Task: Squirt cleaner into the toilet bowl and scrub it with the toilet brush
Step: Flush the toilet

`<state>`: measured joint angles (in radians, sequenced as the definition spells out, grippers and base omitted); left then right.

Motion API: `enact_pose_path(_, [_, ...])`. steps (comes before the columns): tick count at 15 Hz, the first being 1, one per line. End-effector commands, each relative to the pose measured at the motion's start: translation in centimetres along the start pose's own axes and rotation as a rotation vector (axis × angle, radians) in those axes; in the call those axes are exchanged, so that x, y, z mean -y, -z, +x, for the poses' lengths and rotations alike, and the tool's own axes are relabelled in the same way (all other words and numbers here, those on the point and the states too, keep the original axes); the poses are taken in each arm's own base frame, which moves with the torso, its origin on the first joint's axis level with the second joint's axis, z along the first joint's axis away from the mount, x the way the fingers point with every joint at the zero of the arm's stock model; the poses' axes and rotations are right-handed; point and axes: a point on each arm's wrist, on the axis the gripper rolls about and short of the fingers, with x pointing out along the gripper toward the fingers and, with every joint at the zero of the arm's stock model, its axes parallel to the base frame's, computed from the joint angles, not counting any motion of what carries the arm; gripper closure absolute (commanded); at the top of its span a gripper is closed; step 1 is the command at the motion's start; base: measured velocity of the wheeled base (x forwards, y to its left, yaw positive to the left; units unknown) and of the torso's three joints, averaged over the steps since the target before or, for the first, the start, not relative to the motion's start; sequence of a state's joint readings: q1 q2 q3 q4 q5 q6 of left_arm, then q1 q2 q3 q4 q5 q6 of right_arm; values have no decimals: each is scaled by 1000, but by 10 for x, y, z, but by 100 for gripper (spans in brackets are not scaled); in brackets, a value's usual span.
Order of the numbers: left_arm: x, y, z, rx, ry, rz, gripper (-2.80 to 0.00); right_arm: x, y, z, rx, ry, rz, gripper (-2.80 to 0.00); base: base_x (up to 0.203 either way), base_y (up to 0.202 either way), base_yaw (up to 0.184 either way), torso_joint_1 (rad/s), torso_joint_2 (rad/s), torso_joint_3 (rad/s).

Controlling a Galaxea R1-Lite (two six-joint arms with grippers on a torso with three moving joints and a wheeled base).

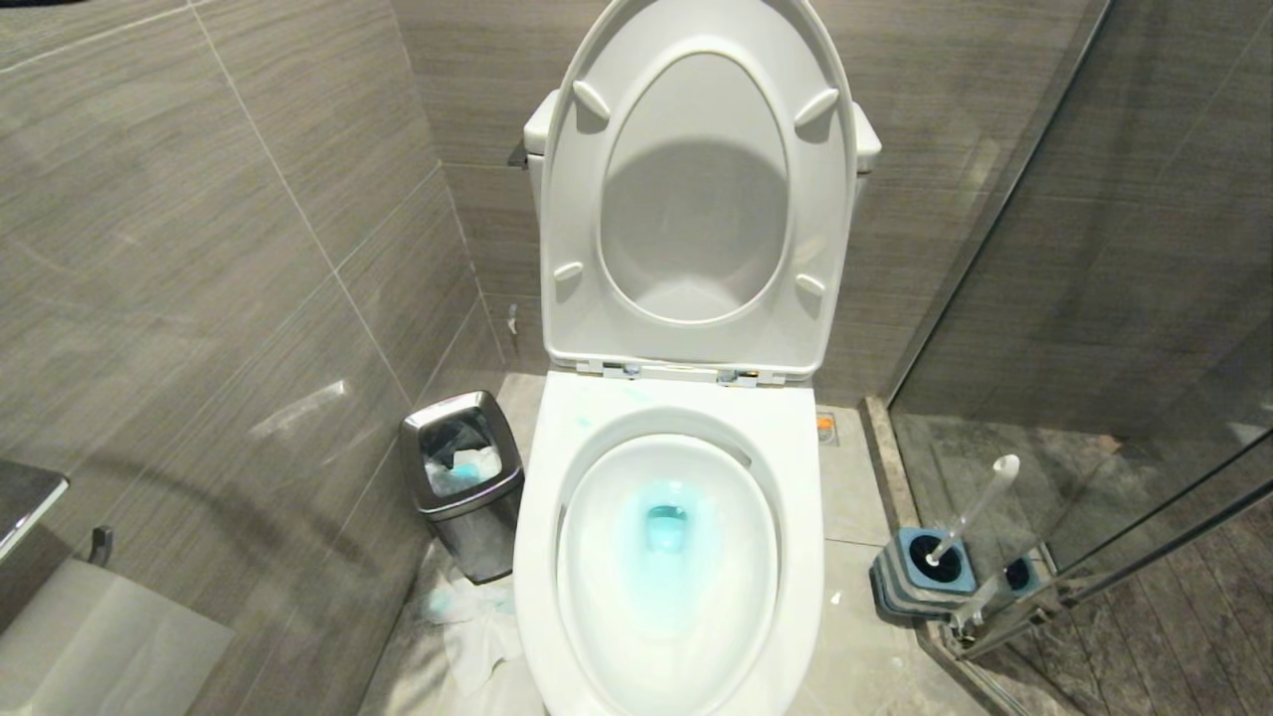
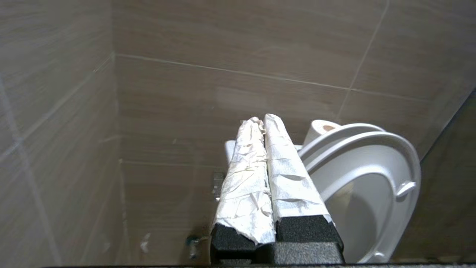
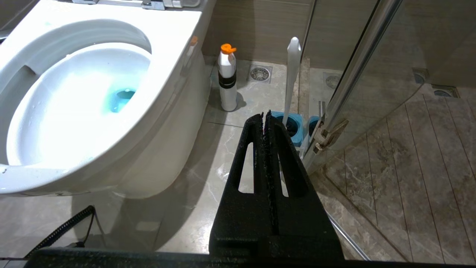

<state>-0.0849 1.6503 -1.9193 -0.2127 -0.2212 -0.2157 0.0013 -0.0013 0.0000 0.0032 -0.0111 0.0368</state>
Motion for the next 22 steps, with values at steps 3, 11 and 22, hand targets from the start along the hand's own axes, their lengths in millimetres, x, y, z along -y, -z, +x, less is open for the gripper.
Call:
enact_pose_path(3, [3, 28, 17, -122, 10, -28, 0, 0, 0, 0, -1, 1, 0, 0, 0, 0, 0, 0, 0, 0])
enact_pose_path(11, [5, 54, 28, -217, 12, 77, 0, 0, 0, 0, -1, 1, 0, 0, 0, 0, 0, 0, 0, 0])
enact_pose_path(22, [7, 57, 24, -278, 36, 71, 0, 0, 0, 0, -3, 0, 0, 0, 0, 0, 0, 0, 0, 0])
